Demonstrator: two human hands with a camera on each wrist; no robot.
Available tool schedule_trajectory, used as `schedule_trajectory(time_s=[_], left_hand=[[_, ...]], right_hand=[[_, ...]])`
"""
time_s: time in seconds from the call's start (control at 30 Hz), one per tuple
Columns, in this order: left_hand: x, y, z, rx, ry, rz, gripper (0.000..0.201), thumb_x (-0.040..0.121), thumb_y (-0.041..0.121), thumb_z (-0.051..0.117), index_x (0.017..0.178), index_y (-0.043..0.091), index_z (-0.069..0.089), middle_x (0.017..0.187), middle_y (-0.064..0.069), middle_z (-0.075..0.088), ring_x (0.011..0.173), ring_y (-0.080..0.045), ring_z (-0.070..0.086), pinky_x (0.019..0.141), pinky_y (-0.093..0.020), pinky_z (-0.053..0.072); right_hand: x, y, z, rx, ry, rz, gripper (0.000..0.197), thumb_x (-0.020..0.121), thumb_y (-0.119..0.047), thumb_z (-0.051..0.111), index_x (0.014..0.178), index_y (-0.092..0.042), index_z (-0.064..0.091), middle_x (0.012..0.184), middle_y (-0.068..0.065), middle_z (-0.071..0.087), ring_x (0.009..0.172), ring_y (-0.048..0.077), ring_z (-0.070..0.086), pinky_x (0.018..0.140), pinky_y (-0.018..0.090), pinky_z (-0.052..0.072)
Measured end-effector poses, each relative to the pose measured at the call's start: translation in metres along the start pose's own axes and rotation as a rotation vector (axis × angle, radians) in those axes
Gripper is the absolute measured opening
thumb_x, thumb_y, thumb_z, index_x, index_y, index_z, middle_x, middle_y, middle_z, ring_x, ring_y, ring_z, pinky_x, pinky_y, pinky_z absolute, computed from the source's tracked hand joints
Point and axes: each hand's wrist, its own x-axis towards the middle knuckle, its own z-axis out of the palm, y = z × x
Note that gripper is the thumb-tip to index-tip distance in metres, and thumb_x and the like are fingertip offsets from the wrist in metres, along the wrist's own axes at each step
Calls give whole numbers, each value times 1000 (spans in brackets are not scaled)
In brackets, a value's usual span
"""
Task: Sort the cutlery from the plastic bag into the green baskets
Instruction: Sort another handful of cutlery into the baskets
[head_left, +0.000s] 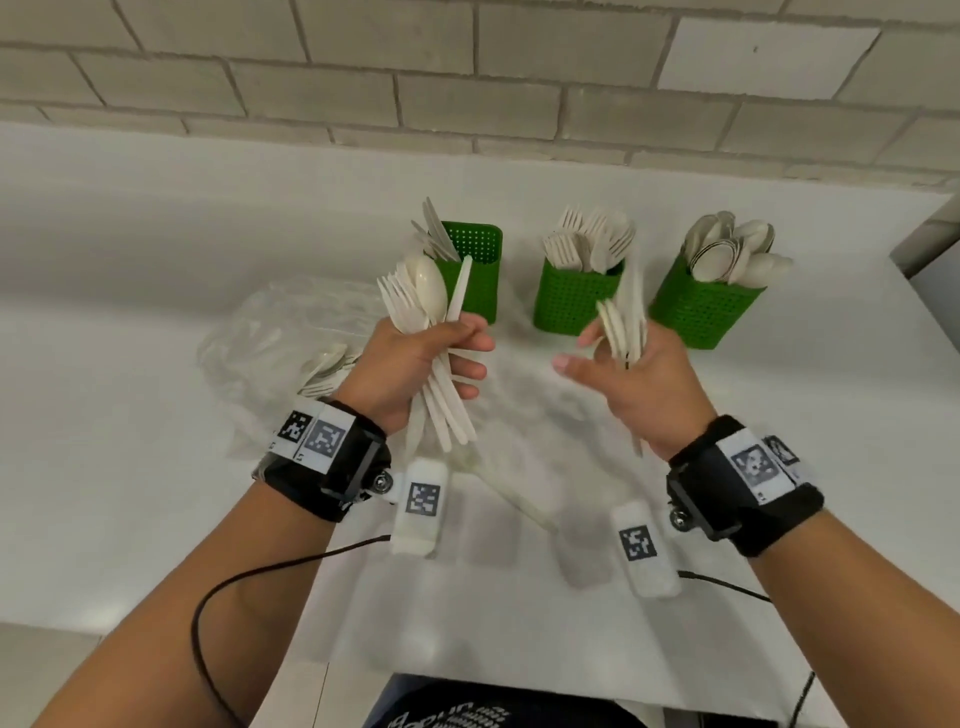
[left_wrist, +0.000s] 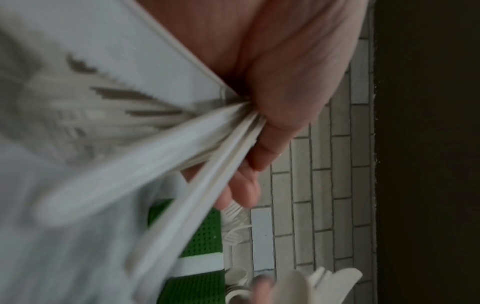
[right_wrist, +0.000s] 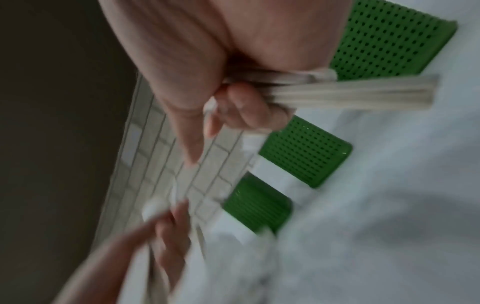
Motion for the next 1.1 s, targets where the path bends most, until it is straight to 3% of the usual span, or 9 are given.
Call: schedule_trajectory(time_s=[0.13,0.23,0.5,0.57,0.67,0.73,0.87,1.0,1.1], left_hand=[[-1,10,-15,53,9,18,13,95,13,59,98,5,68,82,-6,73,58,-17,65,50,-29,56],[0,13,-21,79,23,19,12,95,13,59,97,6,69,83,-7,73,59,-17,65,51,-29,56],[-3,9,-21,61,43,8,12,94,13,60,96,6,70,81,-7,72,59,-17,65,51,-29,55],[-4,9,-21,26,49,7,13,94,14,61,98,5,70,79,-6,71,58,-16,64,51,-29,55],[-4,9,-15,-14,32,6,15,94,14,62,100,3,69,77,-8,68,57,-16,62,50,-29,55],[-2,9,-8,-8,-2,1,16,94,12,62,102,1,69,77,-8,67,56,-16,61,50,-29,55],[0,10,14,41,-133,-19,20,94,10,61,108,-1,67,77,-9,68,56,-16,62,53,-31,57],[-1,8,38,114,-246,-4,15,92,10,64,103,2,69,80,-12,70,57,-19,62,56,-32,58],[2,5,38,114,-248,-13,12,93,13,63,99,5,71,86,-13,73,58,-20,65,56,-30,56]], right_hand=[[-23,23,24,-640,-540,24,36,69,-42,84,80,-14,66,74,-2,61,68,14,56,64,30,44],[-26,29,46,-879,-582,3,45,69,-56,78,91,-19,67,90,-3,56,81,15,54,70,32,44],[-23,42,61,-1142,-530,-6,28,91,-44,53,86,-18,48,96,5,58,86,24,58,66,30,37],[-14,40,48,-910,-396,99,23,94,-39,53,88,-17,46,88,7,62,76,24,56,64,31,43],[1,22,27,-140,-111,225,10,97,-8,49,90,-14,54,65,8,58,57,23,56,59,33,54],[7,1,20,168,-3,209,15,96,-1,51,89,-13,58,57,4,45,45,18,44,45,29,46],[18,-32,20,335,42,130,16,88,-17,69,74,-18,64,49,-3,31,39,11,24,40,21,22],[22,-42,24,298,-5,62,17,88,-16,70,78,-4,63,53,2,48,38,5,39,38,17,29],[31,-34,17,276,168,36,19,89,-18,70,85,0,67,57,0,52,40,7,38,40,20,30]])
